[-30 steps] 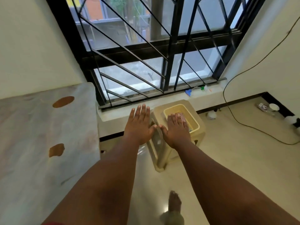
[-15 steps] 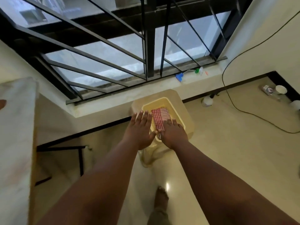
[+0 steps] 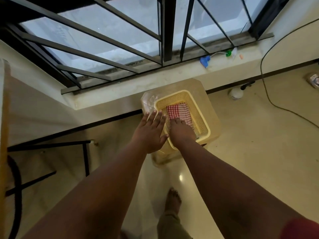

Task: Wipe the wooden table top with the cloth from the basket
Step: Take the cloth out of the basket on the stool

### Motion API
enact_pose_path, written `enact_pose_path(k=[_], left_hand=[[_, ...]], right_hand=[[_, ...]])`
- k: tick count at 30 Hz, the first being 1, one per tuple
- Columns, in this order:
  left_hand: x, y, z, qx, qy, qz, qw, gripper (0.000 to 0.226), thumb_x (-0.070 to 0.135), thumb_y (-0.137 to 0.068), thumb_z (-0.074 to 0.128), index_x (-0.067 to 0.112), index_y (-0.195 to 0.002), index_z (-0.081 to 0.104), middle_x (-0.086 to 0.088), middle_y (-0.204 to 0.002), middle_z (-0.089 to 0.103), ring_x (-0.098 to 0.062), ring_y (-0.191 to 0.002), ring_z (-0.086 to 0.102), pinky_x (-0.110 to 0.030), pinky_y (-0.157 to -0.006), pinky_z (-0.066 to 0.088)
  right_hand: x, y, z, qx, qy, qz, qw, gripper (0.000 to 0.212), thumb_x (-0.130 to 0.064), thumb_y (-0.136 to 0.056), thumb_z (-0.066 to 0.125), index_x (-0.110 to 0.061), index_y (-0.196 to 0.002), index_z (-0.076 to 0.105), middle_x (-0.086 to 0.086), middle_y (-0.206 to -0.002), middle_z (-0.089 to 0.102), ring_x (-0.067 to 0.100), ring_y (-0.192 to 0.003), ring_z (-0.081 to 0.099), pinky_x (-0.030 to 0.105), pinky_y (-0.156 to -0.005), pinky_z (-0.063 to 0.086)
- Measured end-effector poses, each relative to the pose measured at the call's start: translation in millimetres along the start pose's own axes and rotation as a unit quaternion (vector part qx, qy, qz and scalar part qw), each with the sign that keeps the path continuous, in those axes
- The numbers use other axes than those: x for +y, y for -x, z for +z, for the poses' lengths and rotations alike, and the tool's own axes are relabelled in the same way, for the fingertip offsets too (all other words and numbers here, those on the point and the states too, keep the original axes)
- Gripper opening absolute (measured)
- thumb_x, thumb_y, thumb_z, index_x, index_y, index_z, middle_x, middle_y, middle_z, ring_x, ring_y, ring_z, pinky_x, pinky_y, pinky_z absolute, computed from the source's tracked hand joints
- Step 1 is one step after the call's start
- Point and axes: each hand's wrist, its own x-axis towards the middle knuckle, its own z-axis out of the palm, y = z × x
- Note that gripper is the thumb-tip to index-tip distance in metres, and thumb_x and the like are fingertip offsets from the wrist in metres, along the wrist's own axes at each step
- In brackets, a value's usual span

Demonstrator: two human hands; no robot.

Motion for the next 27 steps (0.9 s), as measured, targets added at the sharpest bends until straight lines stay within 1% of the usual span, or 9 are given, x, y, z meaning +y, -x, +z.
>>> enact_pose_path(k=[2,6,8,10,13,15,18,23,27], left_hand=[[-2.2,-4.8,2.9,-0.002,-0.002,0.006,1.0,0.073,0.058,-0.094,0.01,0.014,-0.148,-0.01,-0.01,-0.159,-0.01,-0.024,-0.145,-0.017,-0.04,-0.111,-0.022],[-1.5,-10.2,8.1,-0.01,0.004,0.017,1.0,0.073,0.057,-0.094,0.011,0.014,-0.149,-0.01,-0.01,-0.159,-0.011,-0.025,-0.145,-0.017,-0.042,-0.113,-0.02],[0.2,-10.1,10.5,-0.015,0.005,0.017,1.0,0.073,0.057,-0.095,0.012,0.013,-0.149,-0.01,-0.01,-0.159,-0.012,-0.025,-0.144,-0.018,-0.042,-0.114,-0.019],[1.1,-7.8,11.3,-0.017,0.005,0.016,1.0,0.073,0.057,-0.095,0.012,0.014,-0.149,-0.011,-0.01,-0.159,-0.013,-0.025,-0.144,-0.019,-0.042,-0.113,-0.019],[0.9,-1.3,10.1,-0.019,0.004,0.014,1.0,0.072,0.055,-0.095,0.013,0.014,-0.148,-0.012,-0.01,-0.158,-0.014,-0.025,-0.144,-0.02,-0.042,-0.113,-0.02],[0.1,5.7,7.1,-0.017,0.01,0.007,1.0,0.071,0.055,-0.096,0.014,0.014,-0.148,-0.013,-0.01,-0.158,-0.015,-0.024,-0.143,-0.021,-0.042,-0.114,-0.019],[-0.2,18.8,-1.8,-0.015,0.021,-0.005,1.0,0.071,0.054,-0.096,0.014,0.014,-0.147,-0.015,-0.01,-0.158,-0.015,-0.023,-0.143,-0.023,-0.041,-0.115,-0.017],[-1.0,52.3,-27.5,-0.007,0.034,-0.033,0.999,0.071,0.052,-0.097,0.016,0.013,-0.147,-0.015,-0.01,-0.158,-0.016,-0.023,-0.142,-0.024,-0.041,-0.115,-0.018],[-3.7,92.0,-55.0,0.022,0.038,-0.061,0.997,0.071,0.051,-0.097,0.018,0.013,-0.148,-0.013,-0.01,-0.158,-0.016,-0.023,-0.143,-0.023,-0.04,-0.114,-0.019]], right_hand=[[-0.6,-4.2,4.8,-0.021,-0.002,0.019,1.0,0.056,-0.023,-0.093,0.054,-0.016,-0.143,0.029,0.014,-0.147,0.033,0.034,-0.13,0.036,0.048,-0.1,0.035],[2.0,-9.9,14.7,-0.08,-0.001,0.019,0.997,0.056,-0.033,-0.097,0.046,-0.039,-0.147,0.022,0.016,-0.156,0.012,0.043,-0.138,0.018,0.057,-0.106,0.025],[2.3,-10.9,16.8,-0.092,0.007,0.017,0.996,0.05,-0.032,-0.097,0.046,-0.038,-0.144,0.029,0.016,-0.157,0.008,0.044,-0.139,0.015,0.06,-0.105,0.027],[1.8,-10.0,15.5,-0.078,0.013,0.02,0.997,0.044,-0.023,-0.096,0.05,-0.028,-0.138,0.039,0.016,-0.156,0.014,0.042,-0.137,0.022,0.059,-0.102,0.033],[5.9,-8.6,9.0,-0.039,-0.014,0.027,0.999,0.044,-0.015,-0.092,0.055,-0.018,-0.134,0.043,0.01,-0.145,0.035,0.034,-0.124,0.043,0.05,-0.093,0.042],[10.8,-6.0,1.1,-0.02,-0.039,0.017,0.999,0.045,-0.015,-0.091,0.055,-0.019,-0.135,0.043,0.007,-0.14,0.041,0.032,-0.116,0.051,0.048,-0.09,0.045],[19.9,0.6,-14.3,0.02,-0.093,0.008,0.995,0.044,-0.01,-0.092,0.045,-0.02,-0.135,0.047,0.007,-0.136,0.047,0.032,-0.111,0.053,0.043,-0.088,0.044],[23.4,26.9,-48.5,0.024,-0.147,-0.026,0.988,0.057,-0.01,-0.09,0.048,-0.028,-0.144,0.04,0.005,-0.145,0.044,0.031,-0.114,0.054,0.04,-0.09,0.046],[-0.1,66.4,-71.3,0.066,-0.209,-0.069,0.973,0.055,-0.006,-0.092,0.044,-0.03,-0.14,0.045,0.007,-0.142,0.049,0.026,-0.092,0.066,0.039,-0.083,0.053]])
